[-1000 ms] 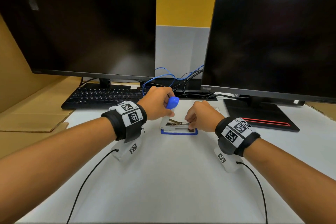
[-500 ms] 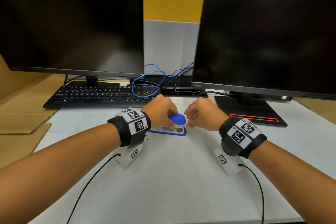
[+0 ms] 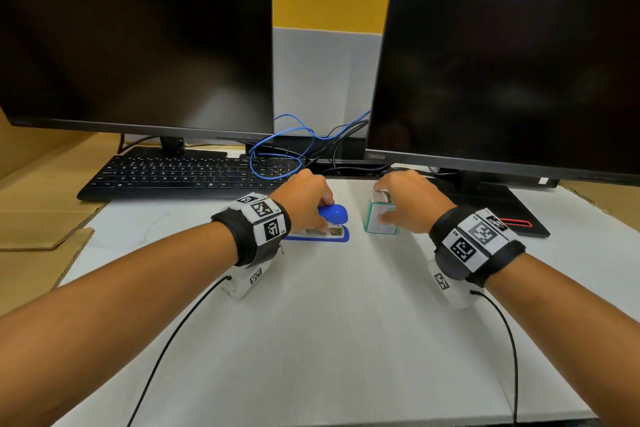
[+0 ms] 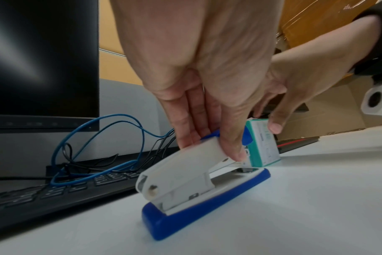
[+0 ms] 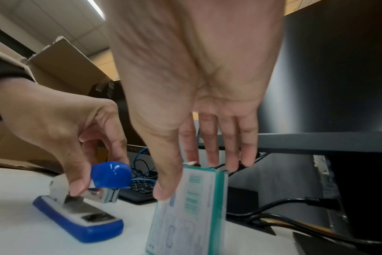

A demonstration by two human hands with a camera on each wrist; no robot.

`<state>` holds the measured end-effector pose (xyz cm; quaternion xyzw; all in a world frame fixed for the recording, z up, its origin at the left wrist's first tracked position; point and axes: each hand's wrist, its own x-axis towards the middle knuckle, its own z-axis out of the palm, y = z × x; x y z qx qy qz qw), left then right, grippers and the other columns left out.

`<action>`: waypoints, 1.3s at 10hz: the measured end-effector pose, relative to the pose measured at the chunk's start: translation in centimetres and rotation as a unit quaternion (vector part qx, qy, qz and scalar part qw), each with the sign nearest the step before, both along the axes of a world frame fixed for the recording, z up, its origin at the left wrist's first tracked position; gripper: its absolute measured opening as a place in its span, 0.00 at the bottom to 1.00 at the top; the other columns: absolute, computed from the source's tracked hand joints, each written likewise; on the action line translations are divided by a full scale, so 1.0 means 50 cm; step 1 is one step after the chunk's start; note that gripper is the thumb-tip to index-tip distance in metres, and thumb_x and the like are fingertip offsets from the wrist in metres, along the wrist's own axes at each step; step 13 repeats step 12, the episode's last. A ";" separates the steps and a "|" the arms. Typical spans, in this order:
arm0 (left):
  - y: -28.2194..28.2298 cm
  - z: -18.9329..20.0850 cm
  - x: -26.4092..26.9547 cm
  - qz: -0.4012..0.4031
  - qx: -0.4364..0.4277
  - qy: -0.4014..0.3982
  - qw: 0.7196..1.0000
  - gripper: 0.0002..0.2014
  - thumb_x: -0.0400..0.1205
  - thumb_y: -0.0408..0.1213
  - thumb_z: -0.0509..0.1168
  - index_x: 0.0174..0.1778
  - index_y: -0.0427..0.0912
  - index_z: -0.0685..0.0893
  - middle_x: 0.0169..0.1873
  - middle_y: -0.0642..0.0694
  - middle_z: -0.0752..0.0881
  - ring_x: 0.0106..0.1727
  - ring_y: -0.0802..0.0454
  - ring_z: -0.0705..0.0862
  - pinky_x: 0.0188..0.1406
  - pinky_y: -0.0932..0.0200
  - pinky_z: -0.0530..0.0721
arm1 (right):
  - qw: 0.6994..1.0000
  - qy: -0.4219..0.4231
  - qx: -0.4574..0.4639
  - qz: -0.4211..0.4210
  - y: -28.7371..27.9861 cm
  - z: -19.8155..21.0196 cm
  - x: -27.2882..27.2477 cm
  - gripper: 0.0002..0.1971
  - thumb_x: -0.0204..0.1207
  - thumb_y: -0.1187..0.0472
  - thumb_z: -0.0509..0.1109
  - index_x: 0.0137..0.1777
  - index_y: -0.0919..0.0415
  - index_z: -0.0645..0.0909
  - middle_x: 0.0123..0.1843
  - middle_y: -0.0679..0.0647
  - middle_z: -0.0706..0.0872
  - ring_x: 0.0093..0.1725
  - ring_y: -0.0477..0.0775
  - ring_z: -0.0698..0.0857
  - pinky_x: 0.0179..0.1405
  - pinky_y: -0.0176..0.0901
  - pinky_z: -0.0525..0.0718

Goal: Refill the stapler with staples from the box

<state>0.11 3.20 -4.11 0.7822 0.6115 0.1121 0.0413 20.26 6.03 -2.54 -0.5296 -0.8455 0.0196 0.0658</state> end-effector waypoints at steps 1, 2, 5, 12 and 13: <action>0.008 0.003 -0.007 0.011 0.000 0.005 1.000 0.18 0.73 0.43 0.76 0.58 0.41 0.91 0.50 0.44 0.91 0.53 0.48 0.81 0.60 0.48 0.84 | 1.000 0.013 -0.005 -0.002 0.007 -0.008 0.002 0.20 0.76 0.62 0.71 0.69 0.58 0.81 0.68 0.61 0.85 0.65 0.65 0.84 0.54 0.52 0.88; 0.015 0.006 -0.015 0.031 -0.004 0.004 0.999 0.20 0.73 0.43 0.77 0.60 0.41 0.90 0.52 0.44 0.90 0.57 0.45 0.83 0.61 0.47 0.85 | 0.999 0.022 -0.003 0.023 0.005 -0.005 -0.008 0.17 0.77 0.64 0.70 0.66 0.57 0.83 0.67 0.58 0.86 0.67 0.65 0.82 0.55 0.52 0.87; 0.027 0.005 -0.026 0.039 -0.008 0.014 0.999 0.21 0.73 0.45 0.77 0.60 0.41 0.90 0.52 0.44 0.89 0.57 0.46 0.82 0.63 0.46 0.84 | 0.999 0.025 -0.012 0.034 0.005 -0.004 -0.037 0.19 0.77 0.63 0.71 0.68 0.57 0.82 0.68 0.57 0.85 0.67 0.64 0.82 0.61 0.55 0.85; -0.006 0.001 -0.041 0.043 -0.018 0.013 0.999 0.40 0.72 0.59 0.71 0.79 0.45 0.72 0.64 0.45 0.87 0.67 0.44 0.83 0.65 0.43 0.84 | 0.997 0.060 -0.055 -0.009 -0.005 0.011 -0.022 0.38 0.72 0.51 0.76 0.81 0.51 0.64 0.78 0.58 0.76 0.75 0.62 0.75 0.69 0.57 0.79; -0.006 0.001 -0.041 0.043 -0.018 0.013 0.999 0.40 0.72 0.59 0.71 0.79 0.45 0.72 0.64 0.45 0.87 0.67 0.44 0.83 0.65 0.43 0.84 | 0.997 0.060 -0.055 -0.009 -0.005 0.011 -0.022 0.38 0.72 0.51 0.76 0.81 0.51 0.64 0.78 0.58 0.76 0.75 0.62 0.75 0.69 0.57 0.79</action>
